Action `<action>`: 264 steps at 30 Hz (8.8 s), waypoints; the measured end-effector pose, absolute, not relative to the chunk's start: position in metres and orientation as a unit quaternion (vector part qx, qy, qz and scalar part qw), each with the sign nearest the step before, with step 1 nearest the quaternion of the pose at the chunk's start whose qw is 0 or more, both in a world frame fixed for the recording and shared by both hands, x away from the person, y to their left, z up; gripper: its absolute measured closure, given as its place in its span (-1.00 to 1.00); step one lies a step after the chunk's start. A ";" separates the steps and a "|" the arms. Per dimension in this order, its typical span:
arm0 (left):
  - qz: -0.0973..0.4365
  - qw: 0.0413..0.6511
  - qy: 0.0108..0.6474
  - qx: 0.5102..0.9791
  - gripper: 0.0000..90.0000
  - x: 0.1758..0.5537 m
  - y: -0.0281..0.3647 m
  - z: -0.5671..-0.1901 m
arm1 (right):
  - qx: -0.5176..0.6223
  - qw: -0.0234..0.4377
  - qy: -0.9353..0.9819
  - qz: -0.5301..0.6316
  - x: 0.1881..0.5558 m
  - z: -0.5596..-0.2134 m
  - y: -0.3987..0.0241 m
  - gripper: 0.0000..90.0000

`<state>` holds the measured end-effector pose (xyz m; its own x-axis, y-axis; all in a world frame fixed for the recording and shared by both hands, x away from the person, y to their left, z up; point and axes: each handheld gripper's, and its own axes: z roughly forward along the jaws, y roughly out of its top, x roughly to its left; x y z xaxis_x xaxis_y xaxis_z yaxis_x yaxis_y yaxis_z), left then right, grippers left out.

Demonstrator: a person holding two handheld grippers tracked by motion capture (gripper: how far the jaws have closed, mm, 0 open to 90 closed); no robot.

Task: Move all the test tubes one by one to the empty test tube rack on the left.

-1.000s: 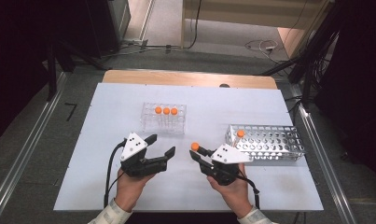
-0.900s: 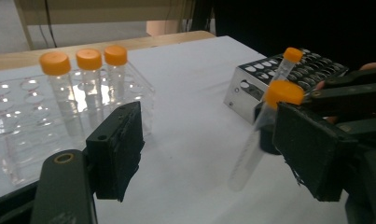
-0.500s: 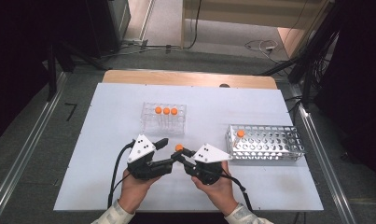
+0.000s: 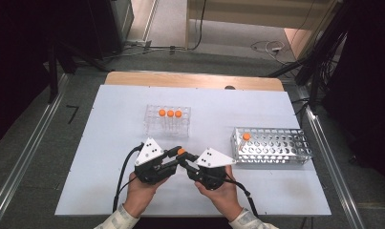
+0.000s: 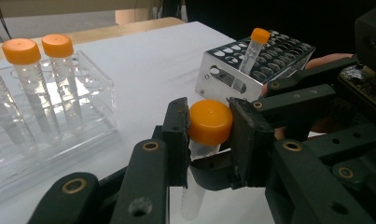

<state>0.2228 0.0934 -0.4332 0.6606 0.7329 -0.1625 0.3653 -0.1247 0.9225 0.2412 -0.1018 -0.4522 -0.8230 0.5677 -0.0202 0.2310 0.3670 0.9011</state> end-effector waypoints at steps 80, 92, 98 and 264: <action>0.254 0.507 0.468 0.678 0.57 0.291 0.158 -0.373 | 0.355 0.203 0.754 0.515 0.226 -0.432 -0.245 -0.59; 0.262 0.497 0.479 0.675 0.57 0.306 0.160 -0.374 | 0.359 0.204 0.751 0.515 0.226 -0.433 -0.249 -0.59; 0.266 0.489 0.483 0.676 0.57 0.314 0.160 -0.373 | 0.360 0.206 0.750 0.516 0.226 -0.433 -0.250 -0.59; 0.227 0.506 0.505 0.661 -0.46 0.224 0.163 -0.446 | 0.395 0.288 0.721 0.491 0.285 -0.451 -0.251 0.60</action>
